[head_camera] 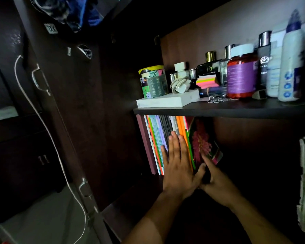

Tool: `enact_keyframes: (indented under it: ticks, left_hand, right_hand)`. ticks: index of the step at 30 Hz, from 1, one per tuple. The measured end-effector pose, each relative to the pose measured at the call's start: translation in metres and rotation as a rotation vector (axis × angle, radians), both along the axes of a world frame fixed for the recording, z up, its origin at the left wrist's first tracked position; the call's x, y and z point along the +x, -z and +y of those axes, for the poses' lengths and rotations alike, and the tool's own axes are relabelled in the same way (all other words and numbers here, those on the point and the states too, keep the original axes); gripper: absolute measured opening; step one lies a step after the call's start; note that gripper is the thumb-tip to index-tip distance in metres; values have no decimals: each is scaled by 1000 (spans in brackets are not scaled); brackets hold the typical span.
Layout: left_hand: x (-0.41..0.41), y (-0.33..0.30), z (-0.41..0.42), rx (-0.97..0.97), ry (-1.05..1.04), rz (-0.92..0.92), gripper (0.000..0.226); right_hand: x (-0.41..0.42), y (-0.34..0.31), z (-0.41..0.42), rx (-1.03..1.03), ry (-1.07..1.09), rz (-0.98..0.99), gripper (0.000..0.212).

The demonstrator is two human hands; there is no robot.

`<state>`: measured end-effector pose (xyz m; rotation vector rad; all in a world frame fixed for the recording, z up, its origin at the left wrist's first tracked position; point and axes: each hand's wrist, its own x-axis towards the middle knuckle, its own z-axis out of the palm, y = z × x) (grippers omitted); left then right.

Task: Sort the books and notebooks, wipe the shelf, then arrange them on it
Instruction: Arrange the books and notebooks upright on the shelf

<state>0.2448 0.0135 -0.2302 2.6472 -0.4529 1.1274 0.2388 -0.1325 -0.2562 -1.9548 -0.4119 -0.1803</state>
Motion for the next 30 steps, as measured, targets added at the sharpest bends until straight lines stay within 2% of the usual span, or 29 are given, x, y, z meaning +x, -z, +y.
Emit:
enact_keyframes:
  ticks: [3,6,9,11,13,15,19,23,30]
  left_hand:
    - [-9,-8,11,16,98,58,116]
    - [-21,-13,20,-157,247,-11,94]
    - [-21,-11,12,-331,254,-79,83]
    - [-12,-5,15,-443,231,-64,78]
    - [-1,2,27,-645,171,-39,72]
    - [8,6,39,-798,124,-9,75]
    - [9,10,35,-774,198,154,92]
    - [6,10,35,-641,239,244,123]
    - [11,11,39,-629,287,275,128]
  right_hand:
    - [2,2,2,-158,62,-49,108]
    - [-3,1,4,-247,115,-77,106]
    - [-2,2,4,-233,96,-84,109]
    - [0,4,3,-176,119,-52,117]
    - [1,3,2,-89,170,-12,122]
    - [1,1,1,-45,198,-7,125]
    - [3,5,3,-90,198,-37,121]
    - [-1,6,12,-141,161,-49,114]
    - [1,8,15,-191,149,-57,108]
